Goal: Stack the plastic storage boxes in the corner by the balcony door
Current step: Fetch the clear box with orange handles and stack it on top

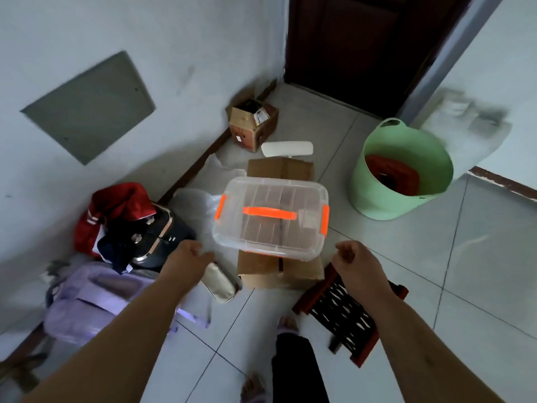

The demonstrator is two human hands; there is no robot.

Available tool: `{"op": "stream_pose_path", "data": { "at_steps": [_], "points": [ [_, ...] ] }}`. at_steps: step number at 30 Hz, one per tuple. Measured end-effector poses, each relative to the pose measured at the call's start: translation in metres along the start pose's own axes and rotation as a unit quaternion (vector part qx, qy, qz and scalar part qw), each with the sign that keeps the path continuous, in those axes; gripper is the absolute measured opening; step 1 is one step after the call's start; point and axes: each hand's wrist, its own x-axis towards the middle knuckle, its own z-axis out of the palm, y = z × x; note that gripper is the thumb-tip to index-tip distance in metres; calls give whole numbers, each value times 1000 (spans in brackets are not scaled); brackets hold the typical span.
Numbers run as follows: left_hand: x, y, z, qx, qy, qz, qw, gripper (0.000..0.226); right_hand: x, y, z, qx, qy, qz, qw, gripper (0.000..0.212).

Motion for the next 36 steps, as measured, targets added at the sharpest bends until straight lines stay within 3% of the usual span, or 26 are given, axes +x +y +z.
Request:
{"op": "stream_pose_path", "data": {
  "at_steps": [5, 11, 19, 24, 29, 36],
  "points": [
    [68, 29, 12, -15, 17, -65, 998, 47, 93, -33, 3, -27, -7, -11, 1000, 40],
    [131, 44, 36, -53, 10, -151, 987, 74, 180, -53, 20, -82, -25, 11, 996, 55],
    [201, 38, 69, -52, -3, -239, 970, 89, 252, -41, 53, -122, -39, 71, 989, 78],
    [220, 30, 83, -62, -16, -282, 957, 100, 275, -31, 62, -122, -52, 94, 987, 79],
    [227, 25, 86, -152, -53, -320, 934, 88, 279, -25, 65, -123, -39, 102, 986, 74],
    [231, 32, 74, -163, -5, -281, 946, 80, 272, -24, 61, -114, -32, 124, 985, 65]
  ]
}}
